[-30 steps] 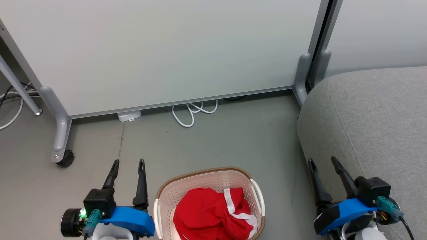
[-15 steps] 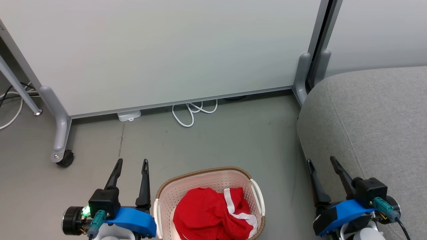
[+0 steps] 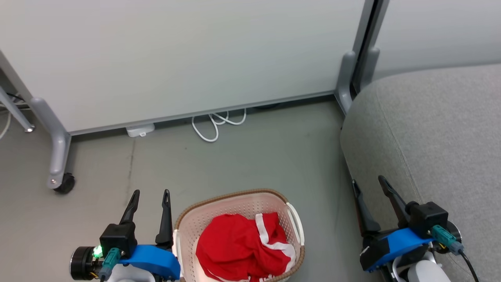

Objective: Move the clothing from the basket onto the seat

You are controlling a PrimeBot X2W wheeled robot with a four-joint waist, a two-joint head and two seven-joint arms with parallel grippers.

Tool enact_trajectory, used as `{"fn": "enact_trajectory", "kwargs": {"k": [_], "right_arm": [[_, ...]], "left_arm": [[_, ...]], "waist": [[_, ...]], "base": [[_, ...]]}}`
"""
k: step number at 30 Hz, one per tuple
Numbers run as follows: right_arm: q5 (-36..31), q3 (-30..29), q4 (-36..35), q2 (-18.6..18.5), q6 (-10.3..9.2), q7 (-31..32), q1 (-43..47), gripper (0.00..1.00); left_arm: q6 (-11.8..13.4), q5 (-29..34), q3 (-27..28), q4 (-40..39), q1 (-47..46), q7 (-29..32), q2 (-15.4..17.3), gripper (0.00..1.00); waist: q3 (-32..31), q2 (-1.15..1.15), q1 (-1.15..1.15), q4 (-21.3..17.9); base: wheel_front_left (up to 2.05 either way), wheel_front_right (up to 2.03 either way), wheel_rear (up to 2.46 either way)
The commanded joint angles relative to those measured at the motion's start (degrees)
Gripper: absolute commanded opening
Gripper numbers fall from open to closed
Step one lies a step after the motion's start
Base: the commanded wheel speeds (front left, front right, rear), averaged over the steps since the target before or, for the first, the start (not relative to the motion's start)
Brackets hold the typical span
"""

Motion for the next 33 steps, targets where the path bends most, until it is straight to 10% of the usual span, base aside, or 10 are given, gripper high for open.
{"fn": "enact_trajectory", "kwargs": {"k": [1,33], "right_arm": [[0.33,0.44,-0.50,-0.28,0.03,-0.02,-0.98,1.00],[10.15,10.86,-8.97,-0.14,0.03,-2.06,-18.83,1.00]], "left_arm": [[0.05,-0.38,0.26,0.41,-0.56,-0.26,-0.01,1.00],[-4.35,-3.98,-2.81,27.10,-35.34,13.60,8.33,1.00]], "waist": [[1.85,0.00,0.00,-1.58],[45.56,0.00,0.00,-18.73]], "base": [[0.00,0.00,0.00],[0.00,0.00,0.00]]}}
